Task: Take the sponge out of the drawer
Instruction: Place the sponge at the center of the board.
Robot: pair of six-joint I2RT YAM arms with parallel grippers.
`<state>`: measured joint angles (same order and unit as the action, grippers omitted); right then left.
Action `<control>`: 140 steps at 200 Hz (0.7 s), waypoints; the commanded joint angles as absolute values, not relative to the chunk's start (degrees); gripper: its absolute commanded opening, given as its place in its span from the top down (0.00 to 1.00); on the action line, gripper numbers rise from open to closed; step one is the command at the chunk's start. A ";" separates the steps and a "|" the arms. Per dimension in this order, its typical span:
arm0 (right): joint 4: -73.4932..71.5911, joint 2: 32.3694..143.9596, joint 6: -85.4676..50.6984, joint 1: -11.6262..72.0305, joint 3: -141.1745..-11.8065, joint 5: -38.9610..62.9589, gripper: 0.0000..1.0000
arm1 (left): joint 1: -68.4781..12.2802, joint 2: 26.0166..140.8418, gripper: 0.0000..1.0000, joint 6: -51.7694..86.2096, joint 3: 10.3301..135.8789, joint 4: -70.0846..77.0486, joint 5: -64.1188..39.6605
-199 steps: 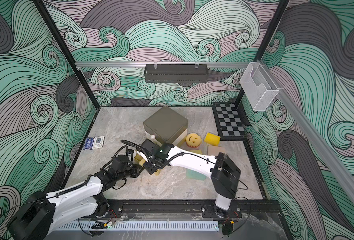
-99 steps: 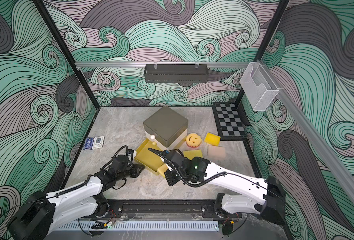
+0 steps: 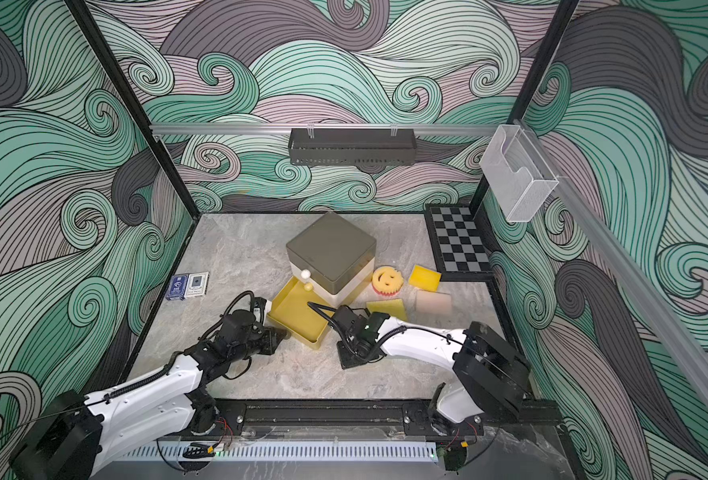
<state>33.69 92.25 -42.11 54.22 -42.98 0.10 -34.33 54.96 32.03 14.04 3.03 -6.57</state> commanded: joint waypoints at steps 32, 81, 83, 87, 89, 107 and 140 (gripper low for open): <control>33.08 83.29 -53.04 48.93 -34.31 -4.19 1.00 | -34.72 56.92 0.82 31.05 16.26 5.24 -7.65; 36.78 77.34 -52.69 42.11 -33.24 -8.32 1.00 | -34.72 56.24 0.82 31.18 16.18 4.76 -7.57; 36.81 77.03 -52.55 41.79 -33.07 -8.39 1.00 | -34.72 56.18 0.82 31.13 16.17 4.79 -7.56; 36.90 76.37 -52.29 41.08 -32.86 -8.58 1.00 | -34.72 56.04 0.82 31.19 16.11 4.81 -7.49; 36.91 76.02 -52.18 40.86 -32.67 -8.61 1.00 | -34.72 56.00 0.82 31.20 16.05 4.76 -7.41; 37.80 72.80 -50.01 37.82 -32.53 -9.14 0.60 | -34.71 56.03 0.82 31.23 16.08 4.74 -7.34; 39.59 68.91 -40.70 34.26 -39.23 -8.68 0.15 | -34.72 57.04 0.82 30.85 16.60 5.11 -7.56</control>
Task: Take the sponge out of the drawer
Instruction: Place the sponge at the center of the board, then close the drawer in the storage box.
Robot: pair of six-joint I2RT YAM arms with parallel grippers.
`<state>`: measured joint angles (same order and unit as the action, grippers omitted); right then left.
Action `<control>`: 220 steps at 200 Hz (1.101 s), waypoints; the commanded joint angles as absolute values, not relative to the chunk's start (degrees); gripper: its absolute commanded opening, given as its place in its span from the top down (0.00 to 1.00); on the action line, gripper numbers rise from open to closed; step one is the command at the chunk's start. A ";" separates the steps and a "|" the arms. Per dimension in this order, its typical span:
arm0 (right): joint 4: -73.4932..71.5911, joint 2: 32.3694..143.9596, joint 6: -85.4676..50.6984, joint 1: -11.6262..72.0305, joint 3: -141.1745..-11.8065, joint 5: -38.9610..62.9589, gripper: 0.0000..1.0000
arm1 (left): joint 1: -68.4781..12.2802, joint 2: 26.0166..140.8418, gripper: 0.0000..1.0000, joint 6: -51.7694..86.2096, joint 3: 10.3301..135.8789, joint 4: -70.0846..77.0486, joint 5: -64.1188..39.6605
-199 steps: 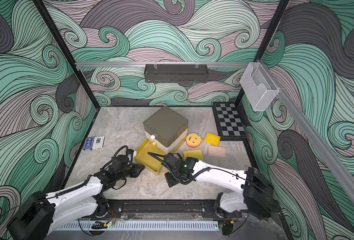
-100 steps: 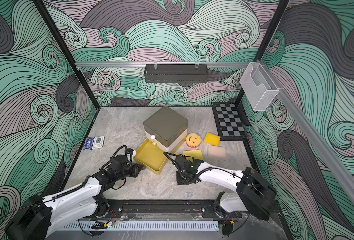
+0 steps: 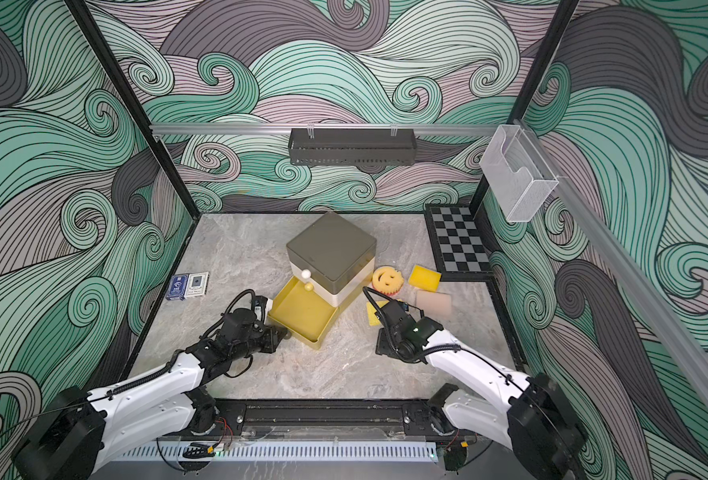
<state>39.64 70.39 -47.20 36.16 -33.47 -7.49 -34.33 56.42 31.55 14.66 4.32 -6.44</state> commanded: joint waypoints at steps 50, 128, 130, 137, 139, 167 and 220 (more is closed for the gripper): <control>33.83 73.72 -25.08 23.24 -55.98 4.46 0.03 | -34.72 57.25 0.82 28.77 18.18 4.58 -7.21; 28.96 97.79 -16.30 16.07 -82.39 23.39 0.07 | -34.63 59.26 0.83 26.34 19.46 7.27 -6.16; 28.58 98.39 -16.62 15.97 -82.69 23.62 0.07 | -34.63 59.42 0.83 26.29 19.54 7.38 -6.16; 27.32 100.24 -17.01 15.68 -83.76 25.45 0.08 | -34.63 60.03 0.83 25.91 19.88 7.76 -6.16; 27.02 100.80 -17.15 15.65 -84.02 25.81 0.08 | -34.63 60.18 0.83 25.84 19.98 7.85 -6.20; 24.93 106.45 -16.94 15.64 -87.23 28.28 0.10 | -34.54 62.68 0.83 24.47 21.73 9.12 -6.75; 22.69 105.45 -16.07 15.30 -86.15 31.55 0.10 | -33.93 64.68 0.83 23.45 23.73 10.71 -6.64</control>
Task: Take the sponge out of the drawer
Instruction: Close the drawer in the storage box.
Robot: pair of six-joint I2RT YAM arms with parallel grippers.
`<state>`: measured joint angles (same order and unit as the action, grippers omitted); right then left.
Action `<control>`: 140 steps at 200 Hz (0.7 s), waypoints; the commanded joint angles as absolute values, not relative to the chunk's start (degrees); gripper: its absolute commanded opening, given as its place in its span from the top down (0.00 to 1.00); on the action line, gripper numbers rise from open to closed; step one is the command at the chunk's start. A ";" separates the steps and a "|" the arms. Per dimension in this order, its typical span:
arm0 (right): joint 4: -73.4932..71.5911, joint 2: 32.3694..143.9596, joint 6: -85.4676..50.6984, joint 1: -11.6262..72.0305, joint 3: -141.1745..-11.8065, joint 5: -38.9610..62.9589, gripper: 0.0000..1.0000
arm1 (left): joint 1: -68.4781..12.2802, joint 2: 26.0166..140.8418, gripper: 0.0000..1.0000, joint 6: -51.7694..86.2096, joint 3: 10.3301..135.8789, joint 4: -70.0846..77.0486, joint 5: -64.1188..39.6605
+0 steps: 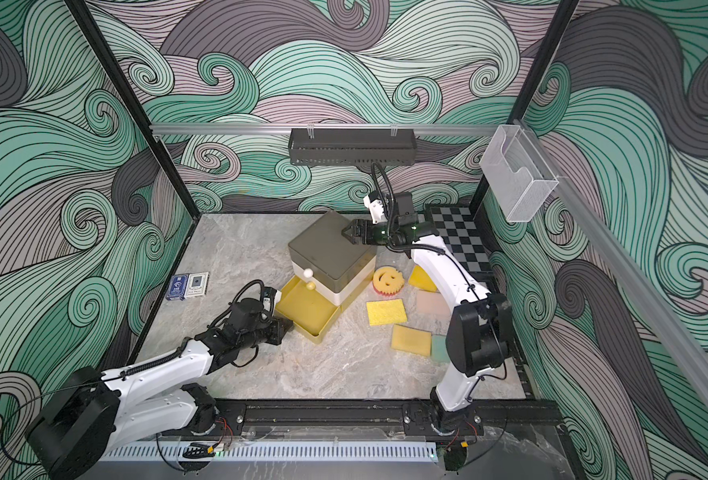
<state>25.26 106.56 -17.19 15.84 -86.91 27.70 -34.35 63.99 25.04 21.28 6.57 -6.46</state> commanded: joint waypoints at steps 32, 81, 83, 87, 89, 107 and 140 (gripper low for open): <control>21.18 104.94 -16.92 14.11 -87.22 35.85 0.10 | -33.41 65.81 0.83 23.30 23.27 12.42 -6.50; 18.51 105.89 -18.72 10.62 -89.23 36.03 0.10 | -33.06 68.63 0.84 23.04 24.30 14.91 -7.23; 18.60 106.12 -18.76 10.43 -89.41 36.17 0.10 | -33.05 68.64 0.84 23.03 24.33 14.87 -7.28; 18.90 106.82 -18.72 10.13 -90.12 36.41 0.09 | -33.11 68.64 0.84 23.03 24.26 14.85 -7.29; 19.14 107.15 -18.63 9.98 -90.49 36.52 0.09 | -33.06 68.64 0.84 23.07 24.26 14.96 -7.32; 21.82 110.09 -17.39 9.56 -93.09 36.72 0.10 | -32.89 68.43 0.83 22.76 23.96 14.68 -7.09; 21.92 113.15 -17.22 9.58 -94.23 38.48 0.11 | -32.61 66.94 0.84 22.73 24.67 12.95 -6.64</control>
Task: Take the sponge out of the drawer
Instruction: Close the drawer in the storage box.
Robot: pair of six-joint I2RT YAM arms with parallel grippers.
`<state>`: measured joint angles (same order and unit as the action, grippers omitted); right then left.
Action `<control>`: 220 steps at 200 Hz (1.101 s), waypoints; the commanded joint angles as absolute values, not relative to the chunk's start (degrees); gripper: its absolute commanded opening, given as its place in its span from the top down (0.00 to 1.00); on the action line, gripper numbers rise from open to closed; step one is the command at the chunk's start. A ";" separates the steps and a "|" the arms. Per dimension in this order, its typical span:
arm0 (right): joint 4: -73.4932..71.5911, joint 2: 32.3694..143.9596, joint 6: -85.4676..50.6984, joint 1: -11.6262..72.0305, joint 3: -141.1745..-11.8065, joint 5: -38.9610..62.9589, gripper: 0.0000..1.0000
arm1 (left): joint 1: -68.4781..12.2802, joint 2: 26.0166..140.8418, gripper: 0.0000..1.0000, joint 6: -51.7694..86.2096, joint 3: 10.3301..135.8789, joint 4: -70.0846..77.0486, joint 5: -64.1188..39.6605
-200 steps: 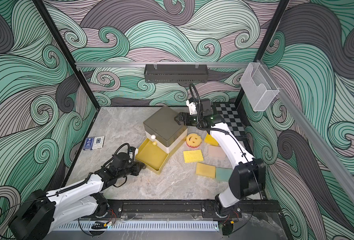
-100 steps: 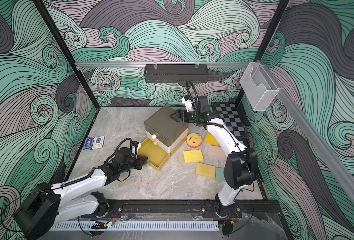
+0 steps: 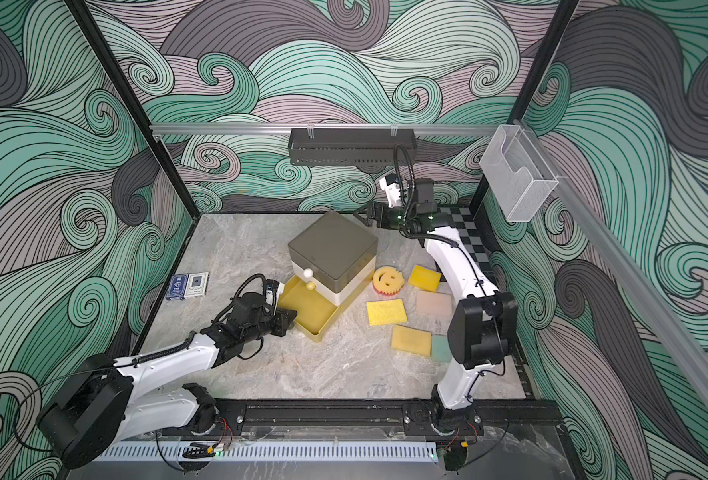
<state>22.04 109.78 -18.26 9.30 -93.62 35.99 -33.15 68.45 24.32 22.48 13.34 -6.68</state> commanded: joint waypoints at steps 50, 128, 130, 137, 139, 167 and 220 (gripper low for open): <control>22.58 114.55 -16.26 9.58 -94.34 39.90 0.11 | -32.70 57.71 0.80 25.49 24.22 1.32 1.45; 21.87 119.77 -17.14 10.05 -96.13 44.02 0.12 | -32.78 60.73 0.79 32.26 19.25 2.62 -1.26; 21.86 119.83 -17.14 10.09 -96.15 44.14 0.12 | -32.72 61.22 0.79 32.26 19.42 2.96 -1.37; 21.88 120.17 -17.06 10.23 -96.15 44.63 0.13 | -32.75 62.75 0.79 32.19 19.64 4.25 -1.72; 21.88 120.22 -17.05 10.27 -96.15 44.75 0.13 | -32.71 63.24 0.79 32.17 19.79 4.73 -1.75; 21.75 120.71 -16.67 11.03 -96.06 46.24 0.14 | -32.70 70.05 0.80 30.90 22.47 9.50 -2.28; 23.10 122.12 -15.21 12.31 -95.86 48.65 0.15 | -32.44 81.00 0.80 27.85 30.24 16.42 -3.89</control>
<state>23.09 119.63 -16.69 10.59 -95.00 44.97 -32.71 78.19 29.69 25.39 8.73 -1.45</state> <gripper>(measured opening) 0.856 0.200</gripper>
